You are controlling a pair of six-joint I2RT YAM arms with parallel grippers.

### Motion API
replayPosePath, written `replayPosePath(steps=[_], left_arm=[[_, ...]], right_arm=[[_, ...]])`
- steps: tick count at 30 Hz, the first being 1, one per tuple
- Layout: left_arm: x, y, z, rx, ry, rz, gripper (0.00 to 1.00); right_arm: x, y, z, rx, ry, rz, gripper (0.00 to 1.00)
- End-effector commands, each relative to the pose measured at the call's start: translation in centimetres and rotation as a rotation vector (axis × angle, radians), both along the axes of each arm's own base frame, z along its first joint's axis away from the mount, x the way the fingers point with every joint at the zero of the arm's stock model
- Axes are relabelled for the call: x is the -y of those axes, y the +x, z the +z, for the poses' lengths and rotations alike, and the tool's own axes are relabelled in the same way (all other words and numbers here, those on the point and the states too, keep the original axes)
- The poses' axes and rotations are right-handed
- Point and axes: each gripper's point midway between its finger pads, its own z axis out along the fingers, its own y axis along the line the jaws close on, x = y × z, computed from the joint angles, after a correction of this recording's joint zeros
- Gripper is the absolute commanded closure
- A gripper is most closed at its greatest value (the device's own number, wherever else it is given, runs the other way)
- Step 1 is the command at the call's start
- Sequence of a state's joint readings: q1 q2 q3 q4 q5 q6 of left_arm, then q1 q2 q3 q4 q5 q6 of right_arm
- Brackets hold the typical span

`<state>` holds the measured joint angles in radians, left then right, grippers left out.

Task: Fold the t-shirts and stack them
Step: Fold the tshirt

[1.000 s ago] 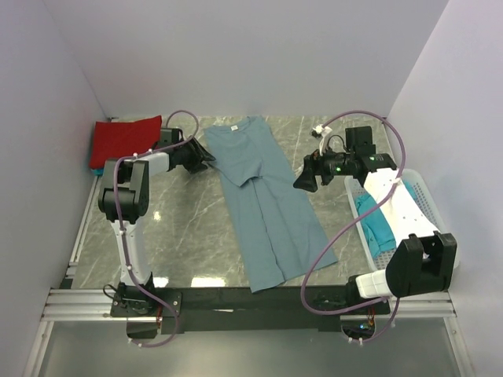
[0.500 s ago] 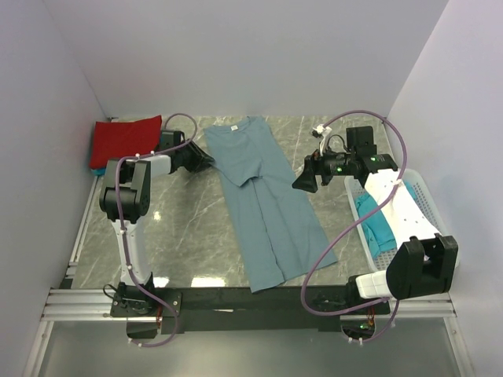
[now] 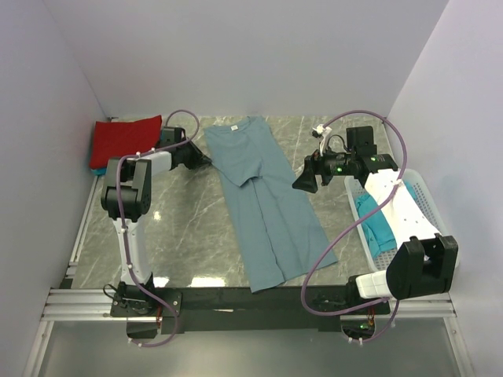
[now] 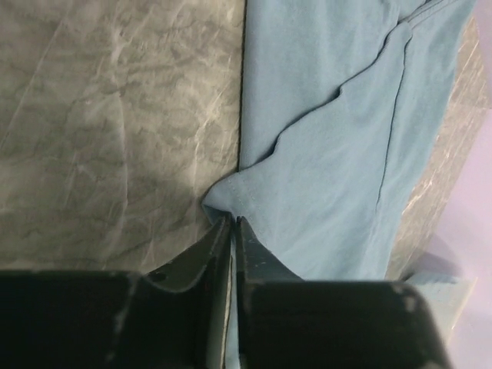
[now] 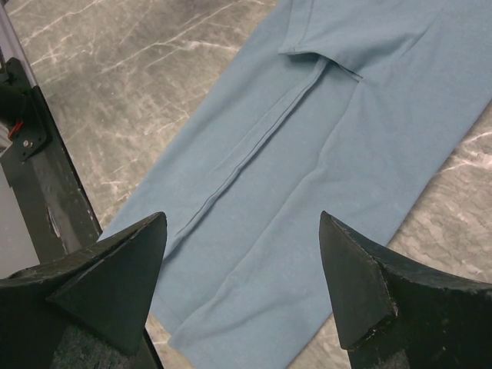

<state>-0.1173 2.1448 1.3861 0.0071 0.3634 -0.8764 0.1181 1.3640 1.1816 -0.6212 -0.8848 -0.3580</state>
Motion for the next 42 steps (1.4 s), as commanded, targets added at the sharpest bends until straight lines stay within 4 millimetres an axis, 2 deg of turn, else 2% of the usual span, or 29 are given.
replayPosePath(steps=[1, 7, 8, 11, 16, 23, 29, 31, 32, 33, 34, 35, 36, 37, 38, 40, 42], left_arm=[[0.2, 1.4, 1.3, 0.061, 0.024, -0.031, 0.89], [0.4, 1.4, 1.3, 0.051, 0.025, -0.052, 0.95], [0.4, 1.5, 1.4, 0.054, 0.028, -0.052, 0.99], [0.4, 1.7, 2.1, 0.074, 0.029, -0.063, 1.00], [1.0, 2.1, 4.4, 0.128, 0.013, -0.080, 1.00], [3.8, 3.0, 6.5, 0.165, 0.021, -0.128, 1.00], [6.5, 3.8, 6.5, 0.159, 0.032, -0.157, 0.99], [7.3, 4.5, 6.2, 0.152, 0.042, -0.165, 0.96], [8.1, 4.2, 4.9, 0.118, 0.048, -0.183, 0.94], [8.7, 4.7, 5.5, 0.131, 0.047, -0.192, 0.93], [9.6, 4.6, 5.3, 0.124, 0.046, -0.207, 0.88], [10.0, 4.5, 3.9, 0.099, 0.052, -0.219, 0.84], [10.6, 4.7, 4.3, 0.095, 0.052, -0.229, 0.80], [11.4, 4.5, 4.1, 0.090, 0.051, -0.247, 0.72], [11.9, 4.3, 3.4, 0.073, 0.051, -0.263, 0.69], [12.6, 4.2, 4.0, 0.084, 0.076, -0.289, 0.62], [12.3, 4.6, 5.9, 0.148, 0.151, -0.294, 0.58]], right_arm=[[-0.4, 0.3, 1.5, 0.047, 0.018, 0.031, 0.14], [-0.5, 0.2, 1.4, 0.042, 0.019, 0.033, 0.14], [-0.5, 0.2, 1.3, 0.041, 0.018, 0.035, 0.13], [-0.5, 0.2, 1.4, 0.043, 0.018, 0.035, 0.13], [-0.4, 0.3, 1.3, 0.041, 0.015, 0.034, 0.13], [-0.4, 0.2, 1.2, 0.039, 0.012, 0.035, 0.13], [-0.3, 0.3, 1.1, 0.034, 0.010, 0.037, 0.13], [-0.3, 0.3, 1.2, 0.037, 0.009, 0.038, 0.12], [-0.3, 0.3, 1.2, 0.037, 0.008, 0.037, 0.12], [-0.3, 0.3, 1.3, 0.039, 0.010, 0.036, 0.12], [-0.3, 0.2, 1.1, 0.033, 0.009, 0.038, 0.12], [-0.2, 0.3, 1.2, 0.034, 0.008, 0.037, 0.12], [-0.2, 0.3, 1.2, 0.035, 0.007, 0.036, 0.12], [-0.2, 0.3, 1.1, 0.029, 0.008, 0.037, 0.12], [-0.2, 0.2, 1.1, 0.030, 0.009, 0.039, 0.12], [-0.1, 0.3, 1.0, 0.028, 0.006, 0.036, 0.12], [-0.1, 0.2, 1.2, 0.037, 0.003, 0.036, 0.12]])
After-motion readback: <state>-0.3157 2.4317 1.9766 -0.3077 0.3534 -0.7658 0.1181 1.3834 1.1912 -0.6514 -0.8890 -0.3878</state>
